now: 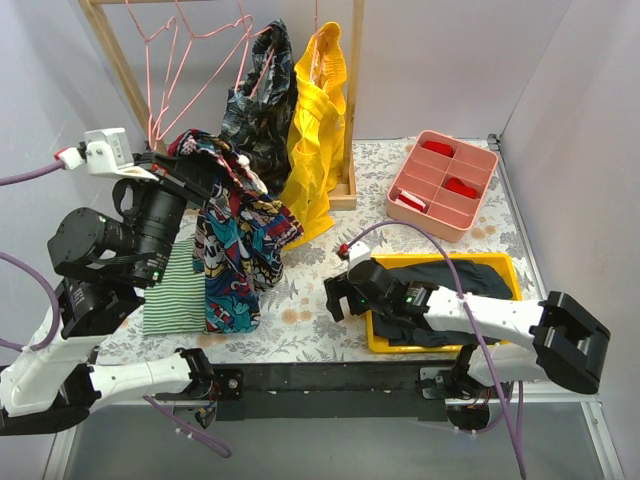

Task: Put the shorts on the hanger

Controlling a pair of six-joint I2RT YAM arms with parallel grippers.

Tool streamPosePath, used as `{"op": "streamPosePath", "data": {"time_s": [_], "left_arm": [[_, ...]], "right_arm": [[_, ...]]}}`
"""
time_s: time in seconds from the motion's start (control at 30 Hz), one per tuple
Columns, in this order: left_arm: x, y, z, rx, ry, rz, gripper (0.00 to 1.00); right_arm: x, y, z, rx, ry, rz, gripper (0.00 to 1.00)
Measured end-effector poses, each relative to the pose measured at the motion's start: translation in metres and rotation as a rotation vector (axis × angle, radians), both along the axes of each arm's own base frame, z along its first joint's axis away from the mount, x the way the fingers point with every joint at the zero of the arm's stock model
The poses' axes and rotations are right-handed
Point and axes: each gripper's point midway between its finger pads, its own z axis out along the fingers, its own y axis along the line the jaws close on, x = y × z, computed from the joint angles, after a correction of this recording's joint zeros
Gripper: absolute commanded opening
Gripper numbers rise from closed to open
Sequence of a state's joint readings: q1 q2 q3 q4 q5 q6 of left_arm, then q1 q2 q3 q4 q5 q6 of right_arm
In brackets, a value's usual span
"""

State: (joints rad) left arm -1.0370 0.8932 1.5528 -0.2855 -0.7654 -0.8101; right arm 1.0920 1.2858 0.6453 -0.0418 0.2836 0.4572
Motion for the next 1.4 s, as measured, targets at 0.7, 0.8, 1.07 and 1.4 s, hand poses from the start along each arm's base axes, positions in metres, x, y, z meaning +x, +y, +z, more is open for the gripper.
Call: {"op": "streamPosePath", "data": {"time_s": [0.7,0.8,1.07,1.4], "left_arm": [[-0.001,-0.055,-0.052,0.163,0.137,-0.192,0.0],[-0.004,-0.055,-0.056,0.17,0.137,-0.208,0.0],[-0.012,-0.066,-0.078,0.207,0.139,-0.287,0.0],[-0.012,-0.088,-0.111,0.266,0.132,-0.356,0.0]], "right_arm": [[0.01,0.001,0.163,0.347,-0.092,-0.096,0.96],[0.006,-0.016,0.202,0.47,-0.128,-0.141,0.96],[0.006,-0.034,0.23,0.591,-0.126,-0.204,0.96],[-0.005,0.016,0.167,0.579,0.116,-0.092,0.92]]}}
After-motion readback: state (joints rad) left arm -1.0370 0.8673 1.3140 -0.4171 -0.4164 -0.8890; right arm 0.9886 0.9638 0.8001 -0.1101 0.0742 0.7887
